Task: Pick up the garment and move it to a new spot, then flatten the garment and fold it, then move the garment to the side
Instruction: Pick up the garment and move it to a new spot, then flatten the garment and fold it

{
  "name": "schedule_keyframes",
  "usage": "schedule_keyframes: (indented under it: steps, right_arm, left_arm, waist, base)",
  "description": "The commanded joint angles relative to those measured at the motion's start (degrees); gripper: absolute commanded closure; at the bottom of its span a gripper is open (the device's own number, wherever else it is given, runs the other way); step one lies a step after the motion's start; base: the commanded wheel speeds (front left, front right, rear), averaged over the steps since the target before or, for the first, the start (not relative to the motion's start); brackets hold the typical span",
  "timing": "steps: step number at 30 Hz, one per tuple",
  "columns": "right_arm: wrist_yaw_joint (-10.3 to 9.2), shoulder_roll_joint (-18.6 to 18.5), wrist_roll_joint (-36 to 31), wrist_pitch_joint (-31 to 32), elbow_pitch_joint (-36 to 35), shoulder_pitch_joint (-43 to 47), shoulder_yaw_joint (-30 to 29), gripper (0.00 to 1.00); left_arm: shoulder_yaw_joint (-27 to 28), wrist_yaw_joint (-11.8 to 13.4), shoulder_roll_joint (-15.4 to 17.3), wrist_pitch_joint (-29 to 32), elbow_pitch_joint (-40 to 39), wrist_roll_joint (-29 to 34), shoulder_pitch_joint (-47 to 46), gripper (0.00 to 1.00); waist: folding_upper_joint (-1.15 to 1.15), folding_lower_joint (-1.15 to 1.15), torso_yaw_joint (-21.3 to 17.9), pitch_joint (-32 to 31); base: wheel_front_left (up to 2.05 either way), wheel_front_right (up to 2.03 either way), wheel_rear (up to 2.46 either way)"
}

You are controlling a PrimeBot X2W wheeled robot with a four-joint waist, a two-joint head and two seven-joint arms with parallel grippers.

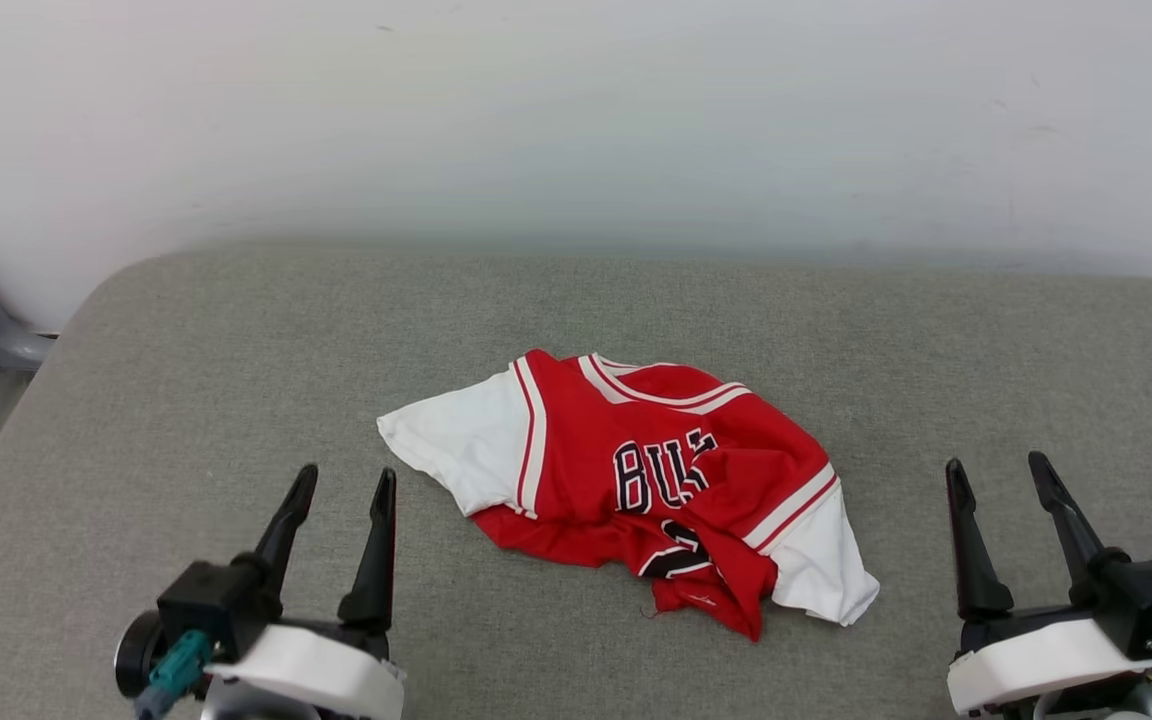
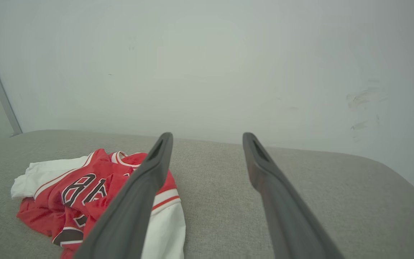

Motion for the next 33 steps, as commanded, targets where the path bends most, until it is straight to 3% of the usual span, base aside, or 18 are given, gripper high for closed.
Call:
schedule_keyframes:
  steps: [1, 6, 15, 20, 24, 25, 27, 28, 33]
  right_arm:
    - [-0.04, 0.07, 0.24, -0.14, 0.07, 1.09, 0.18, 0.00]
    - [-0.04, 0.07, 0.33, -0.14, 0.24, 1.38, 0.70, 0.00]
    - [-0.04, 0.07, -1.54, 0.81, 2.68, 1.27, 0.18, 0.00]
    - [-0.04, -0.81, -2.19, 13.52, 4.63, -1.62, 2.47, 0.00]
    - [-0.06, -3.41, 2.02, 27.98, 3.38, -3.18, 4.77, 0.00]
    - [-0.06, -3.41, 2.02, 27.98, 3.38, -3.18, 4.77, 0.00]
    - [-0.04, -5.11, 6.10, 38.63, 2.03, -4.55, 6.32, 0.00]
    - [-0.04, -5.11, 6.10, 38.63, 2.03, -4.55, 6.32, 0.00]
    - [-0.04, -8.15, 8.68, 52.17, 0.25, -6.08, 7.92, 0.00]
  left_arm:
    - [1.32, -0.64, -1.21, -0.14, -0.55, 1.29, 2.09, 0.00]
    - [4.39, -3.07, -4.64, -0.14, -0.67, 4.87, 4.48, 0.00]
    - [8.81, -7.51, -8.05, -0.15, 0.06, 9.14, 3.50, 0.00]
    - [10.52, -9.27, -9.90, -0.15, 0.89, 10.41, 3.39, 0.00]
    - [12.05, -10.64, -11.49, -0.15, 1.47, 10.61, 2.58, 0.00]
    - [12.05, -10.64, -11.49, -0.15, 1.47, 10.61, 2.58, 0.00]
    - [12.38, -11.53, -12.32, -0.15, 1.90, 11.32, 1.87, 0.00]
    - [12.38, -11.53, -12.32, -0.15, 1.90, 11.32, 1.87, 0.00]
    - [12.68, -12.51, -13.42, -0.15, 2.48, 12.62, 0.38, 0.00]
  waist:
    - [-0.01, 0.00, -0.08, -0.09]
    - [-0.01, 0.00, -0.23, 0.02]
    - [-0.01, 0.00, -0.48, 0.98]
    - [-0.01, 0.00, -0.12, 2.50]
    - [-0.01, 0.00, 0.53, 3.96]
    - [-0.01, 0.00, 0.53, 3.96]
    - [-0.01, 0.00, 1.14, 5.11]
    - [-0.01, 0.00, 1.14, 5.11]
    - [-0.01, 0.00, 2.97, 7.22]
  base:
    - [0.00, 0.00, 0.00]
    - [0.00, 0.00, 0.00]
    - [0.00, 0.00, 0.00]
    - [0.00, 0.00, 0.00]
    - [0.00, 0.00, 0.00]
    - [0.00, 0.00, 0.00]
    - [0.00, 0.00, 0.00]
    - [0.00, 0.00, 0.00]
    - [0.00, 0.00, 0.00]
